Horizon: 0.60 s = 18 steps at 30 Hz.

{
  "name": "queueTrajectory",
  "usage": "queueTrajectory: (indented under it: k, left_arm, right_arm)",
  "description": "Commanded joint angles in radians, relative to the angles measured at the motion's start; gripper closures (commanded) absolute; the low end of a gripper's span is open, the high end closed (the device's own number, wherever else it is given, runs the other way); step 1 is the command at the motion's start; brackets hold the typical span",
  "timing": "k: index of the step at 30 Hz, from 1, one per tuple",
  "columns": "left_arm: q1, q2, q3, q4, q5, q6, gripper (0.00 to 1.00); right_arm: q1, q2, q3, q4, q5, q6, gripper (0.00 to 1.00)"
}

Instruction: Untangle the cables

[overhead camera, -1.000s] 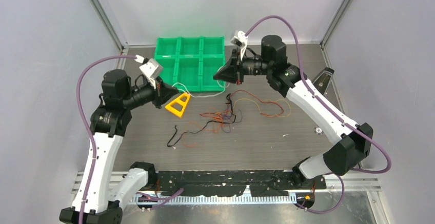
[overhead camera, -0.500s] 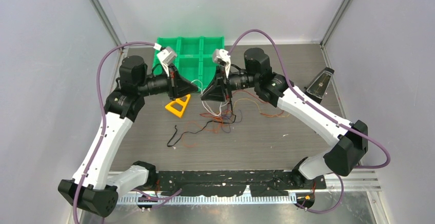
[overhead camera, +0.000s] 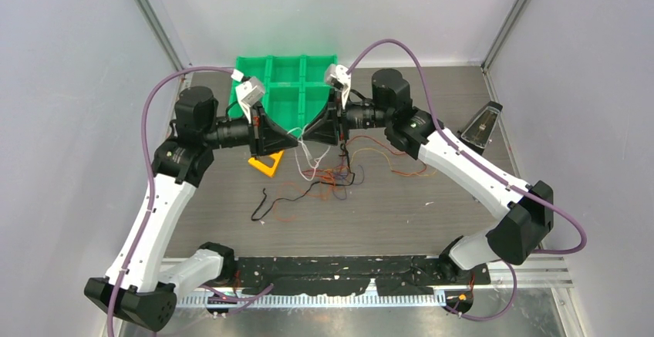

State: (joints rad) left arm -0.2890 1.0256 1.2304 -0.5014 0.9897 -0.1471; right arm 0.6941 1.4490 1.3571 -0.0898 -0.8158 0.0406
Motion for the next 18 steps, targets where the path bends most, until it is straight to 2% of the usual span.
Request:
queueTrajectory:
  k: [1,3,9,11,18]
  left_arm:
    - [-0.010,0.013,0.036,-0.032,0.061,0.044,1.00]
    - [-0.013,0.021,0.040,-0.045,0.077,0.056,1.00]
    - [-0.015,0.039,0.070,-0.046,0.092,0.058,1.00]
    - [-0.015,0.051,0.081,-0.044,0.097,0.058,1.00]
    - [-0.016,0.074,0.099,-0.022,0.159,0.034,1.00]
  right_arm:
    - [-0.005,-0.013,-0.003,0.163,-0.050,0.130,0.66]
    - [-0.004,-0.011,-0.003,0.178,-0.042,0.141,0.63]
    - [-0.004,0.004,-0.009,0.180,-0.042,0.125,0.45]
    - [-0.002,0.008,-0.015,0.194,-0.054,0.132,0.43]
    - [0.004,0.023,-0.009,0.212,-0.052,0.126,0.49]
